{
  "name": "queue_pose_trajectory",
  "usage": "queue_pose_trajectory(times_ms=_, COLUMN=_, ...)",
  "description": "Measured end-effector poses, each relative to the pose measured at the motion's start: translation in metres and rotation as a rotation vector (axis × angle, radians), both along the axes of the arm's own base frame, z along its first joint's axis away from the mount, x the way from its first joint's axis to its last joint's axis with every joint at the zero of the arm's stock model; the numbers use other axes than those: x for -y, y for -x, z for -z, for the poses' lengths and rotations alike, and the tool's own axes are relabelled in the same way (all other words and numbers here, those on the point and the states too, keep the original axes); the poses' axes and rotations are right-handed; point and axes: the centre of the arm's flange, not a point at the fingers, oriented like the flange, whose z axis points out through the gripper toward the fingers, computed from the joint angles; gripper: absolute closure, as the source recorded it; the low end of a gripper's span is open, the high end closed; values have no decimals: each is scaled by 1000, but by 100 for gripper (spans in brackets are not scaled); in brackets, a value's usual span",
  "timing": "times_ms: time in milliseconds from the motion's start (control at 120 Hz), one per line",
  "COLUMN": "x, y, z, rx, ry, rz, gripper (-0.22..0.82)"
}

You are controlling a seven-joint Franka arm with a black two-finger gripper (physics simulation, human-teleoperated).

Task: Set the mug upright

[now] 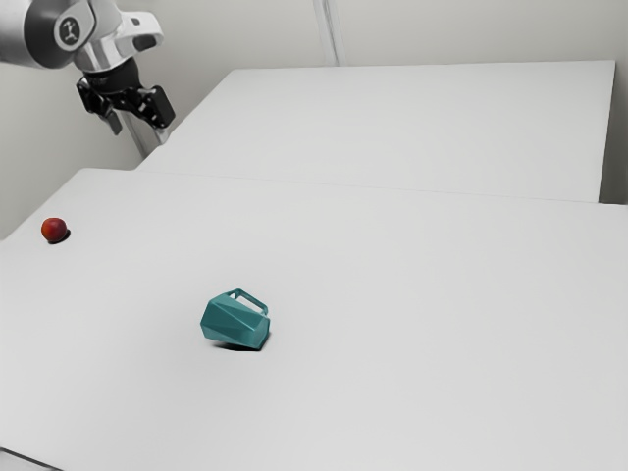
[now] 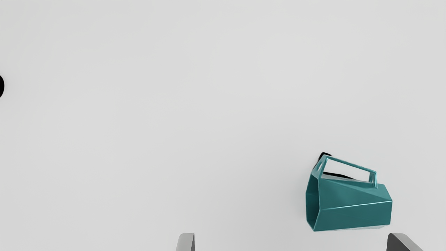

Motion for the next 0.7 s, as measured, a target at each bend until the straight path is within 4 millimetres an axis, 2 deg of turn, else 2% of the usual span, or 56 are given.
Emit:
queue_pose_trajectory(times_ms=275, x=-1, y=-1, z=9, rx=-4, ry=2, rz=3, gripper=0)
queue_pose_trajectory(times_ms=408, x=-1, y=-4, z=27, rx=-33, ry=6, rz=4, gripper=0)
queue_pose_trajectory(times_ms=533, x=-10, y=-9, z=70, rx=-105, ry=112, rz=-36, gripper=0)
queue_pose_trajectory(times_ms=700, x=-50, y=1, z=144, rx=-220, ry=369, rz=-194, gripper=0)
